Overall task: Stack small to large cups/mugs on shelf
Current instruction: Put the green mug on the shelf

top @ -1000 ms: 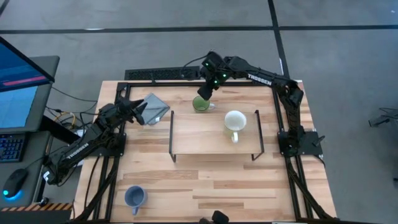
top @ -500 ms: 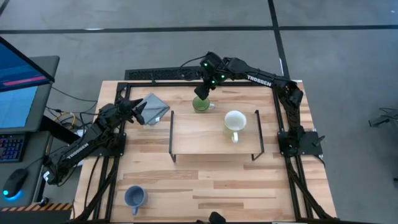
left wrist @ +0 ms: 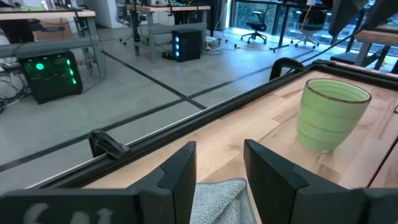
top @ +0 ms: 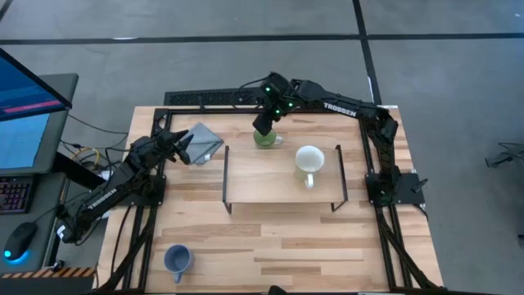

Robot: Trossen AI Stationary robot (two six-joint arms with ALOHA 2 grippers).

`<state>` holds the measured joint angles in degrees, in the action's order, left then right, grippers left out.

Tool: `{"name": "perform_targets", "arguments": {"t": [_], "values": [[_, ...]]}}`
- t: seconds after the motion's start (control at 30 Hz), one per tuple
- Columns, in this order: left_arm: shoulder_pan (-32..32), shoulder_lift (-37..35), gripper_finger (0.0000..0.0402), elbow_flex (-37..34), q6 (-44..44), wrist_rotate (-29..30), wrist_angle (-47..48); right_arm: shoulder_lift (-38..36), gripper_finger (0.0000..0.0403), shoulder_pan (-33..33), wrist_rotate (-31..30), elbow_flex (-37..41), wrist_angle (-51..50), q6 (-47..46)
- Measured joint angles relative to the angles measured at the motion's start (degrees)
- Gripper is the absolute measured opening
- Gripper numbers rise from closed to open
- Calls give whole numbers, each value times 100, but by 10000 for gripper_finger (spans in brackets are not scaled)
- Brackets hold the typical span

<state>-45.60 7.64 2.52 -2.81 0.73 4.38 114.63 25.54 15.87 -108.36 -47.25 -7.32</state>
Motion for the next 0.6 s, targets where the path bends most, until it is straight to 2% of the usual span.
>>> {"name": "perform_targets", "arguments": {"t": [0.2, 0.37, 0.6], "values": [[0, 0, 125, 0, 0, -2, 0, -7, 240, -153, -332, 2, 115, -210], [0, 0, 125, 0, -1, -2, 2, -7, 240, -258, -1252, 2, 102, -267], [0, 0, 125, 2, 0, -4, 4, -7, 240, -188, -1276, 2, -245, -389]]}}
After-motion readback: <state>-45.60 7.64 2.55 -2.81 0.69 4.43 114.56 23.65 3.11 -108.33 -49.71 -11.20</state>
